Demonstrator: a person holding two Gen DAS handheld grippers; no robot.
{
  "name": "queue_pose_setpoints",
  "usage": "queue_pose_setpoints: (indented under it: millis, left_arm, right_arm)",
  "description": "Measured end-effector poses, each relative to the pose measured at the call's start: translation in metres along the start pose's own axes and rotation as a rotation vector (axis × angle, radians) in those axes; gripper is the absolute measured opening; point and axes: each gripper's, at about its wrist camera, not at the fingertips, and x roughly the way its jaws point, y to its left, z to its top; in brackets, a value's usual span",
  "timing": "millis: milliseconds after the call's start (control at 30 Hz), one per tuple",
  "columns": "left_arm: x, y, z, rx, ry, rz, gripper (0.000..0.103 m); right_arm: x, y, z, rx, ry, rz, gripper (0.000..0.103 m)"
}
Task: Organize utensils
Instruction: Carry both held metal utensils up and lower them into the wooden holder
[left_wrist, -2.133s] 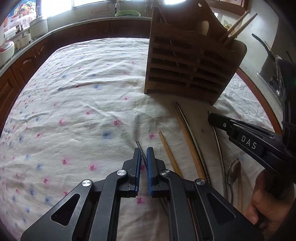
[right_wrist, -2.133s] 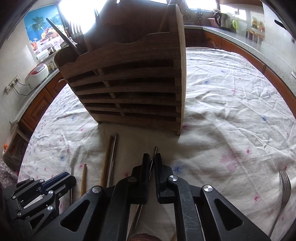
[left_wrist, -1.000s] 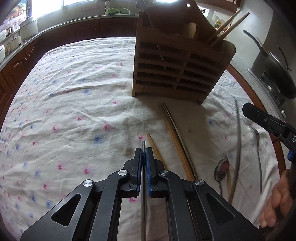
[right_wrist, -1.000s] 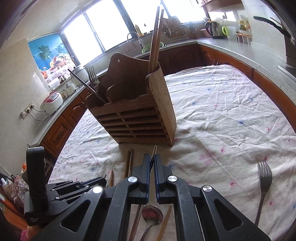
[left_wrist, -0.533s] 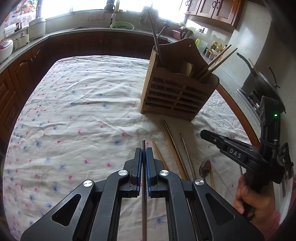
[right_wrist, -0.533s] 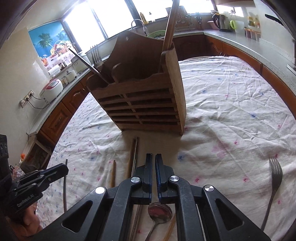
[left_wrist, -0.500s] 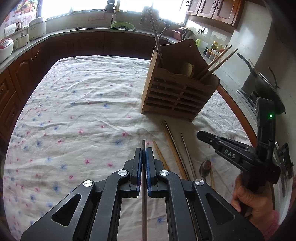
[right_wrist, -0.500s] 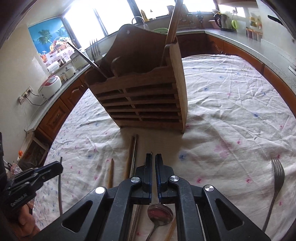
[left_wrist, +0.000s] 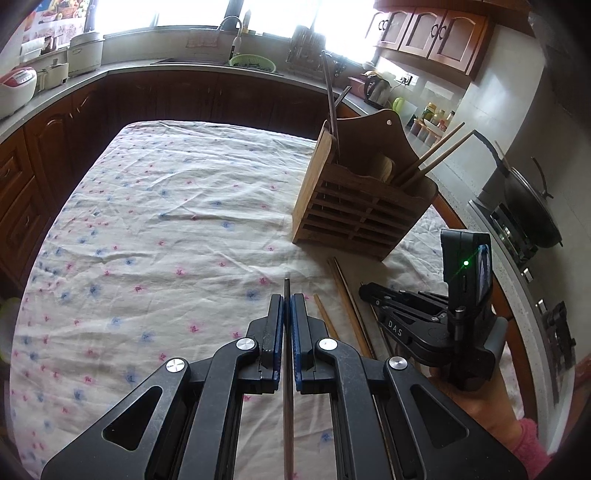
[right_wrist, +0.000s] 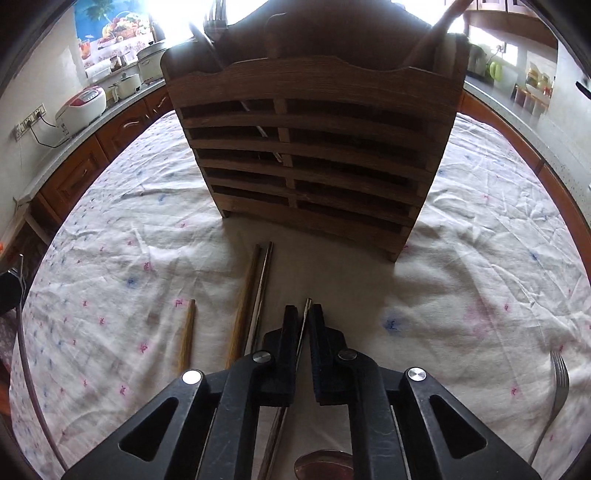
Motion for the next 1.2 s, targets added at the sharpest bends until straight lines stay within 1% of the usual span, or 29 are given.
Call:
queue_pose_setpoints:
  millis: [100,267,367,533,700,933,1200]
  left_arm:
    - [-0.008,0.001,-0.001,-0.005,-0.015,-0.003,0.003]
    - [-0.025,-0.002,-0.002,-0.003,-0.043,-0.025,0.003]
    - [-0.036,-0.007,-0.003,0.004,-0.061,-0.038,0.003]
    - [-0.059,-0.015,-0.005,0.019,-0.102,-0.051,0.003]
    - [-0.077,-0.018,-0.01,0.021,-0.13,-0.057,0.003]
    - [-0.095,-0.02,-0.017,0.027,-0.155,-0.063,0.003]
    - [-0.112,-0.025,-0.014,0.034,-0.196,-0.071,0.003]
  right_arm:
    - [-0.012,-0.008,-0.002,0.058,-0.015,0.09,0.004]
    - [-0.062,-0.019,-0.005,0.117,-0.117,0.188,0.004]
    - [-0.092,-0.022,-0.007,0.136,-0.174,0.23,0.004]
    - [-0.133,-0.016,-0.005,0.128,-0.253,0.243,0.004]
    - [-0.161,-0.017,-0.01,0.124,-0.314,0.253,0.004]
    - [-0.185,-0.015,-0.016,0.118,-0.365,0.267,0.004]
    - [-0.214,-0.013,-0.015,0.102,-0.442,0.261,0.004]
